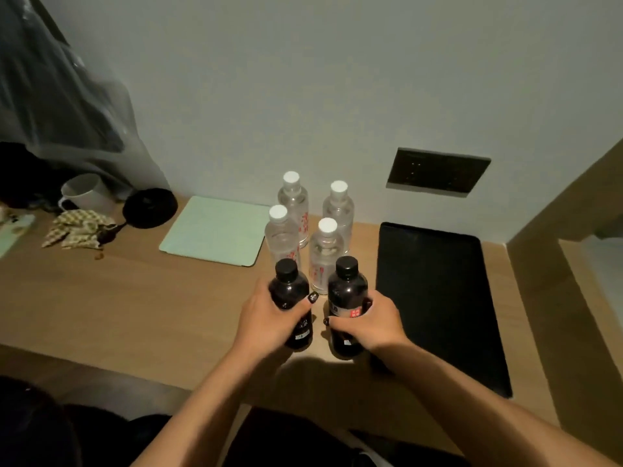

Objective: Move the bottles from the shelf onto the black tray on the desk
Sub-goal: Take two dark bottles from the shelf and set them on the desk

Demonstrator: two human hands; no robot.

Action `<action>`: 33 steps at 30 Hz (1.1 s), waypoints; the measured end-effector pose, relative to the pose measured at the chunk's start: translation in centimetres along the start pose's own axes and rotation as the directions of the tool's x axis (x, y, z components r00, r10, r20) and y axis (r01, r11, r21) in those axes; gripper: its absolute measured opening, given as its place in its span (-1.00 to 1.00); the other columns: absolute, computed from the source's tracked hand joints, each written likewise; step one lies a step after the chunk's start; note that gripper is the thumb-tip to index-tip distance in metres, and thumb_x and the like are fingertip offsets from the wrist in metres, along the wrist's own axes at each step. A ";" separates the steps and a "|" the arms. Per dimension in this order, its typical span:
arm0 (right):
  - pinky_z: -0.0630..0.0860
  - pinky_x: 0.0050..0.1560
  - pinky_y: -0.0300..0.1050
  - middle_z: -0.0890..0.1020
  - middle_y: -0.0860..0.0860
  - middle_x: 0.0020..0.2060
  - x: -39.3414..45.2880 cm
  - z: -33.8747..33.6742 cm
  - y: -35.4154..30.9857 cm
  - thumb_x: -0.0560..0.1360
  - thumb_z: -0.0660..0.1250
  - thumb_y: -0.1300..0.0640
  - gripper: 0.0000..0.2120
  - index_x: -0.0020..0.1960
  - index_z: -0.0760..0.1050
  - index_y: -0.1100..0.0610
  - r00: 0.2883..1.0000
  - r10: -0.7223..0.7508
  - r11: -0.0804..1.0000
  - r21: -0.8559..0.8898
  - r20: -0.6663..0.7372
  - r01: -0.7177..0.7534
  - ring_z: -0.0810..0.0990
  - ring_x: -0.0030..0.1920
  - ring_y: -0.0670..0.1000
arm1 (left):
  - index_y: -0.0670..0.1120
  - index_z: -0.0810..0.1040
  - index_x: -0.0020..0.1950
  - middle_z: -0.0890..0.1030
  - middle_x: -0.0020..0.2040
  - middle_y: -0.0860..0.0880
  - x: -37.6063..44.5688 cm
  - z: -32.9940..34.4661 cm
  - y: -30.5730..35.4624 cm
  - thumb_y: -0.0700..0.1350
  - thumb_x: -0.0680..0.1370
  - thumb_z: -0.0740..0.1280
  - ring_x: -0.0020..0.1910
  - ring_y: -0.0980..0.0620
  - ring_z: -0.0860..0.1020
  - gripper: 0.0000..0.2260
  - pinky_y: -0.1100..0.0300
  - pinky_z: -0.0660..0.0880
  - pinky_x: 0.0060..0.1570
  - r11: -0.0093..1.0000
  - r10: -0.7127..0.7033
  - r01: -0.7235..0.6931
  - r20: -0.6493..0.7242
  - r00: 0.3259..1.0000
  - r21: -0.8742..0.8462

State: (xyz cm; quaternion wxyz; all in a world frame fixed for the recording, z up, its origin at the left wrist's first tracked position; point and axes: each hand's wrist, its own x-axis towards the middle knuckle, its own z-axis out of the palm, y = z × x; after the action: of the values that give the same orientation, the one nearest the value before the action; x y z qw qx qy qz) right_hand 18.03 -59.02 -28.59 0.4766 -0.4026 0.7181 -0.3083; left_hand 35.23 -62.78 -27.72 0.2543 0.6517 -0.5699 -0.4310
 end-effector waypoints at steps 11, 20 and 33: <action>0.50 -0.24 -0.25 0.64 -0.10 -0.20 2.8 7.6 0.0 0.31 0.48 0.14 -0.74 -0.10 0.49 -0.11 0.949 0.143 0.989 0.070 -0.282 -0.129 0.62 -0.15 -0.13 | 0.01 0.36 0.22 0.52 -0.01 0.13 5.5 -2.6 -4.0 -0.15 0.34 0.54 0.02 0.12 0.51 -0.46 0.36 0.40 -0.07 0.996 0.076 -0.083 0.261 0.962 0.014; 0.43 0.12 -0.23 0.61 -0.07 0.06 2.5 8.2 1.5 0.17 0.61 0.16 -0.37 0.19 0.46 0.04 0.948 0.067 0.997 -0.017 -0.311 -0.077 0.55 0.11 -0.08 | 0.08 0.30 0.22 0.48 0.00 0.18 5.9 -3.3 -4.7 -0.17 0.39 0.50 -0.09 0.25 0.49 -0.47 0.47 0.43 -0.33 0.994 0.111 -0.103 0.357 0.927 -0.042; 0.22 0.39 -0.16 0.28 -0.15 0.45 -2.7 3.1 -1.3 0.24 0.58 0.06 -0.05 0.49 0.13 -0.09 0.947 -0.152 0.976 -0.193 -0.284 0.099 0.20 0.42 -0.19 | 0.07 0.33 0.36 0.41 0.38 0.08 4.0 -7.0 1.7 -0.03 0.43 0.43 0.36 0.10 0.37 -0.47 0.02 0.32 0.37 0.927 0.376 -0.359 0.319 0.870 -0.112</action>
State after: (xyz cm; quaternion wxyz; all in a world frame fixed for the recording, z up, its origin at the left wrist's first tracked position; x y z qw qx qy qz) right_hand 21.89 -57.54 -27.42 0.3051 -0.4371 0.7788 -0.3306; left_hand 40.15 -68.13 -23.91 0.2469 0.4423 -0.7073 -0.4931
